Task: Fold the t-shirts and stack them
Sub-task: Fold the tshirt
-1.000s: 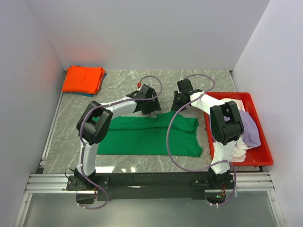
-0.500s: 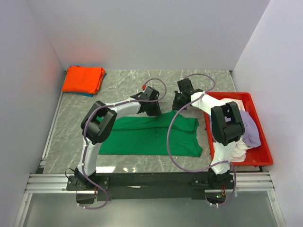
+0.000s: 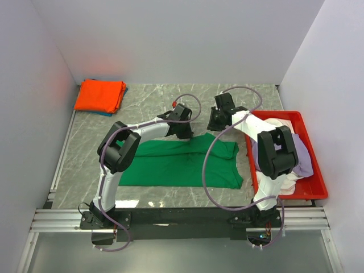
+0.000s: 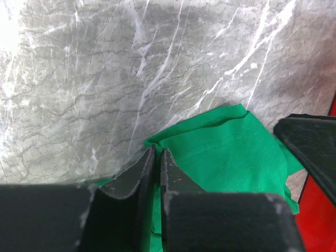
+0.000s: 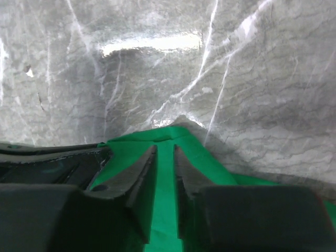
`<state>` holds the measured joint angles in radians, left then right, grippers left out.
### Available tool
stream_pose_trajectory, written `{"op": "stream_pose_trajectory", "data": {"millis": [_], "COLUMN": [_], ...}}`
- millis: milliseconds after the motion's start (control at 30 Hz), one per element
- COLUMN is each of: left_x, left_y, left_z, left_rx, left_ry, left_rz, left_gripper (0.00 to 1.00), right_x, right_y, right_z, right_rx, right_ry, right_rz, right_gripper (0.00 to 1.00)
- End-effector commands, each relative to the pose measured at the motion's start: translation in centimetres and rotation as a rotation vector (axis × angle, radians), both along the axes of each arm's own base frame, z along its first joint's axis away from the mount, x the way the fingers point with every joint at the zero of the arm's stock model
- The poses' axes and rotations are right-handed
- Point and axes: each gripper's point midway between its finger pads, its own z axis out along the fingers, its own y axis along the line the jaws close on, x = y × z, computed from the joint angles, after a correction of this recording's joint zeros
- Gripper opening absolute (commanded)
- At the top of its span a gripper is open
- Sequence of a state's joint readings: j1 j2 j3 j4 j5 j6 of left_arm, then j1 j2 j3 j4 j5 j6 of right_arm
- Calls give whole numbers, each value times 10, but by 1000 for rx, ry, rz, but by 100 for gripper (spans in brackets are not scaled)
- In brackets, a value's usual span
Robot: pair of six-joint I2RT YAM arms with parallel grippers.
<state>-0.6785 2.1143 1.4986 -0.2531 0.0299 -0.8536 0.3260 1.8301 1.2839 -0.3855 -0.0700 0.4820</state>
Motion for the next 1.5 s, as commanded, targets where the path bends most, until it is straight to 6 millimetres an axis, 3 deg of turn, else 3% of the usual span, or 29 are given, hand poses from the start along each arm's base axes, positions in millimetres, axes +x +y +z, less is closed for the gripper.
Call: {"op": "stream_pose_trajectory", "data": {"millis": [0,133,267,433,533,633,767,900,1167,1467], "left_x": [3,1,0,0,-1,-2,-5,-7,-23,-51], "left_y": [-11,-11,-12,-13,-14,-15,-17,-16,-15,-16], "left_z": [24,19,17,17,18,20,29,44,67,74], "left_rx": [-40,-42,-44,-47,-53,-57,-77,-83,-138,-165], "left_ry": [-54,-41,-35,-35,-38,-43,-59,-92,-137,-149], "left_rz": [-34,-34,-38,-45,-48,-58,-74,-82,-113,-161], "left_gripper": [11,11,11,9,9,8,1,1,1,1], "right_x": [6,5,5,2,1,2,4,3,-19,-51], "right_y": [-2,-3,2,8,9,8,7,4,1,-4], "right_z": [-1,-13,-24,-32,-32,-23,-2,26,50,55], "right_rx": [-32,-56,-52,-55,-55,-45,-33,-17,42,86], "right_ry": [-5,25,52,73,73,51,4,-59,-117,-145], "right_rz": [-7,6,24,45,43,35,14,-4,-13,-17], "right_gripper": [31,44,44,42,31,17,5,3,1,0]}}
